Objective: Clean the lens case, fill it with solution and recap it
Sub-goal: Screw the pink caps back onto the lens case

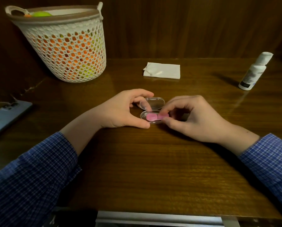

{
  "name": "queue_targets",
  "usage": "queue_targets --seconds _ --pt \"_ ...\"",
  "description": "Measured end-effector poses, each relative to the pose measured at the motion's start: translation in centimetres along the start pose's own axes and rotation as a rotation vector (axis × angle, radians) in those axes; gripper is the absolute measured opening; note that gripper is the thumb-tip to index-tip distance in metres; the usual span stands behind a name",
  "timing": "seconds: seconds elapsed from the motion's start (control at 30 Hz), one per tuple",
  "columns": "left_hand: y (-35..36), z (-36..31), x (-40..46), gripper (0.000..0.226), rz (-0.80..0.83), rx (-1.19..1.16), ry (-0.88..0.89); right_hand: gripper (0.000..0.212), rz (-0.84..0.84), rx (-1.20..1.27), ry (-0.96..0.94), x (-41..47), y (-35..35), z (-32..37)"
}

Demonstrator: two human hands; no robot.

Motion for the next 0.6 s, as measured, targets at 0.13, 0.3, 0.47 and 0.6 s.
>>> queue_targets --seconds 0.13,0.3,0.47,0.6 --pt "0.01 -0.01 -0.01 0.085 -0.006 0.002 0.009 0.024 0.022 -0.067 -0.045 0.15 0.30 0.48" --pt "-0.01 0.06 0.06 0.085 -0.006 -0.003 0.009 0.024 0.024 -0.131 -0.084 0.20 0.63 0.65" --pt "0.01 -0.47 -0.05 0.074 -0.009 -0.007 0.027 0.023 0.016 -0.176 -0.076 0.12 0.69 0.42" --pt "-0.06 -0.68 -0.21 0.059 -0.015 -0.040 0.023 0.024 0.012 -0.191 -0.054 0.11 0.64 0.35"
Point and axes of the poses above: each hand's wrist, its own x-axis towards the middle knuckle, its own y-axis out of the palm, z = x × y, the point moved 5 cm from there along x, towards the middle knuckle, and after that the axes turned 12 degrees about -z, right-handed, at the moved point
